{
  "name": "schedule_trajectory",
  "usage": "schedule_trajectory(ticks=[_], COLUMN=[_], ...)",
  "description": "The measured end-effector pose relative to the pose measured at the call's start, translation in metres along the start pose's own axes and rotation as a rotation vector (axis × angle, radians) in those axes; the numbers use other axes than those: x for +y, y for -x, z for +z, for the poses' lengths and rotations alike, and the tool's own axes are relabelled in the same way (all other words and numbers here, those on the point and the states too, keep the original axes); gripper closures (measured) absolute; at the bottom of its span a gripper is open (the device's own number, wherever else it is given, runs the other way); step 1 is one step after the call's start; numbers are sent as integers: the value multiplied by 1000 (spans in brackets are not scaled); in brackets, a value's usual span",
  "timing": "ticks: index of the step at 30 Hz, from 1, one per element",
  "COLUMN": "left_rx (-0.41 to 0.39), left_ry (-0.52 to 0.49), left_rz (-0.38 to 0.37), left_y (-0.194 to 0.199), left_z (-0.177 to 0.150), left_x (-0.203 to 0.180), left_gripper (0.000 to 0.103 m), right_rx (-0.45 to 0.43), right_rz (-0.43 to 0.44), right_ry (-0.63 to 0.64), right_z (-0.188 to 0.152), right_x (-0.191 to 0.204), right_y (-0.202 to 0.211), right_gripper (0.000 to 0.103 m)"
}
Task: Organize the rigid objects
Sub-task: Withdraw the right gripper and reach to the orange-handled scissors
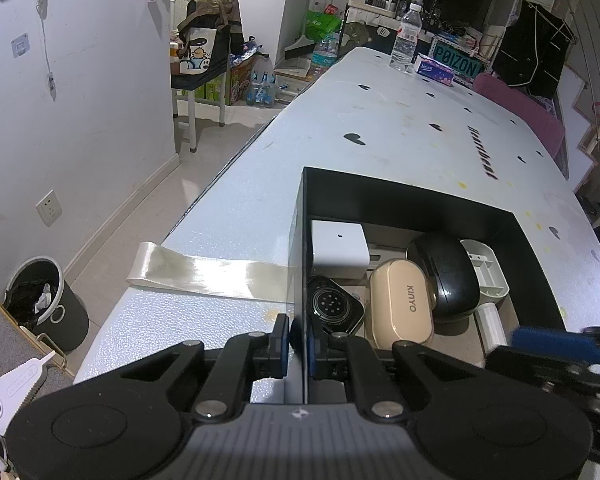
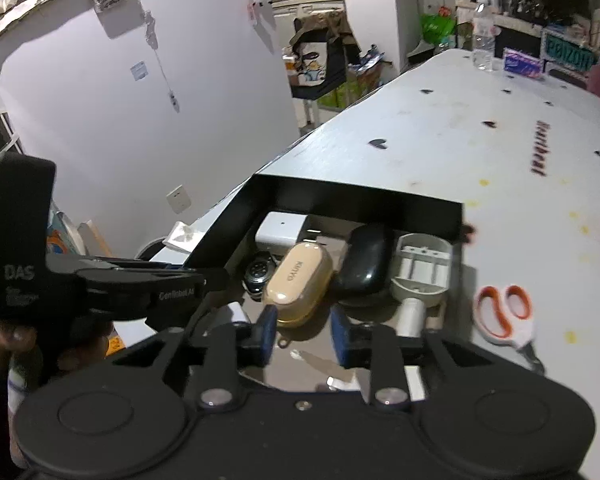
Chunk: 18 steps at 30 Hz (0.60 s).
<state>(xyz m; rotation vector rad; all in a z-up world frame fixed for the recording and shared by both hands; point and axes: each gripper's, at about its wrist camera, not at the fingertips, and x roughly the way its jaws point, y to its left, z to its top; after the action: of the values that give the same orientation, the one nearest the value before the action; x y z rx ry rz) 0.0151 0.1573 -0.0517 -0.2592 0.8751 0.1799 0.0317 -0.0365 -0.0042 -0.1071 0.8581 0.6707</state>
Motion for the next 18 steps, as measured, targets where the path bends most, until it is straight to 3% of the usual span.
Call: schedule_trajectory(ticks=[11, 16, 18], left_rx=[-1, -1, -1], left_ry=[-3, -5, -5], left_rz=[4, 5, 7], left_y=[0, 0, 0], left_z=[0, 0, 0], left_x=[0, 1, 1], left_gripper=[94, 94, 94], right_rx=[-48, -76, -87], right_rz=[-80, -107, -116], right_ry=[-24, -29, -30], right_z=[-11, -17, -19], right_x=[-5, -8, -10], right_y=[28, 38, 41], right_gripper=[23, 1, 0])
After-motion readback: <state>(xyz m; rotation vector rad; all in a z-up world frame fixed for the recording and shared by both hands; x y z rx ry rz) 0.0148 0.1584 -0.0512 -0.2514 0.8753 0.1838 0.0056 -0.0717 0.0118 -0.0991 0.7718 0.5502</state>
